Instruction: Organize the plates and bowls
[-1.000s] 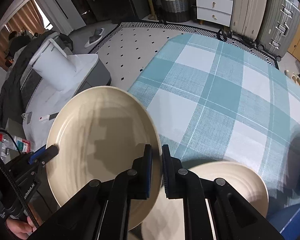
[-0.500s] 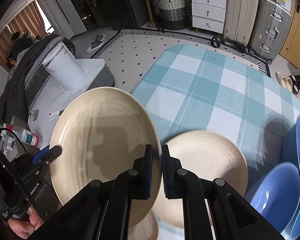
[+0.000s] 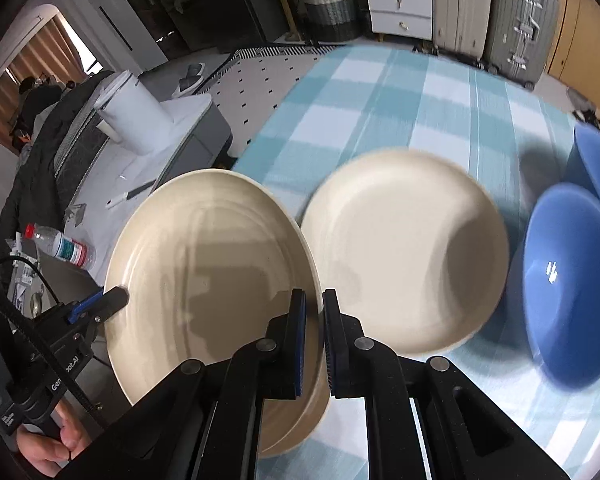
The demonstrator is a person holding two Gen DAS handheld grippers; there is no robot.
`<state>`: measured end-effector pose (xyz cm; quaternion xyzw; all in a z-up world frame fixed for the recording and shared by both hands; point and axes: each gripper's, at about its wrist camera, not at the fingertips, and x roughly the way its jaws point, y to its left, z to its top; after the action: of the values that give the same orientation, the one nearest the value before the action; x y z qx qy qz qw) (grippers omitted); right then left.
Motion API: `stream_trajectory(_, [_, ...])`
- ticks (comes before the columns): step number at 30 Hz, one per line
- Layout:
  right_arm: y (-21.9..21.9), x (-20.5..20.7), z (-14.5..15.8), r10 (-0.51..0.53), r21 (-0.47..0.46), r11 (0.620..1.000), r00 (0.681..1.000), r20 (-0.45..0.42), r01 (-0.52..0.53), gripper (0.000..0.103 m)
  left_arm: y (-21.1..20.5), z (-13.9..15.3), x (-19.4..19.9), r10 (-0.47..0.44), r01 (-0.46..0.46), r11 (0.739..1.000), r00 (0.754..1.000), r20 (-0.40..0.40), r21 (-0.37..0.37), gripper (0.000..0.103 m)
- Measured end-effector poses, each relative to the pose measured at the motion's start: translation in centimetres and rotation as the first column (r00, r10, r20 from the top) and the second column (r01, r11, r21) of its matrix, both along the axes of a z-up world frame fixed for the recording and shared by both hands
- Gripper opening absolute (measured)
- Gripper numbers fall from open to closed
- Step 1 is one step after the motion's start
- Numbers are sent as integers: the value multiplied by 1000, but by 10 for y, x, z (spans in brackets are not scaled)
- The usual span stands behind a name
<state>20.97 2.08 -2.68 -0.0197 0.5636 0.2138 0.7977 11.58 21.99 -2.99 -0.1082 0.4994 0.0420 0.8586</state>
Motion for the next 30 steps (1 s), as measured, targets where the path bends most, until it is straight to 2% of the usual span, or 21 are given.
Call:
stream_trajectory(8, [-6, -27, -23, 3, 45, 999, 1000, -9, -2, 8, -5, -23, -25, 21, -20, 999, 999, -50, 27, 8])
stream_trajectory(16, [-12, -36, -44, -8, 60, 998, 1000, -18, 9, 8, -16, -36, -27, 26, -20, 997, 996, -81, 74, 8])
stream_trajectory(22, [-6, -40, -54, 5, 17, 1000, 1000, -15, -5, 8, -19, -39, -26, 31, -20, 993, 995, -91, 116, 8])
stream_trajectory(26, [2, -42, -55, 22, -28, 999, 1000, 8, -22, 8, -16, -44, -24, 36, -23, 992, 994, -104, 120, 9])
stream_trajectory(30, [9, -43, -56, 40, -90, 995, 998, 43, -37, 10, -21, -47, -22, 31, -15, 987, 994, -101, 162, 10])
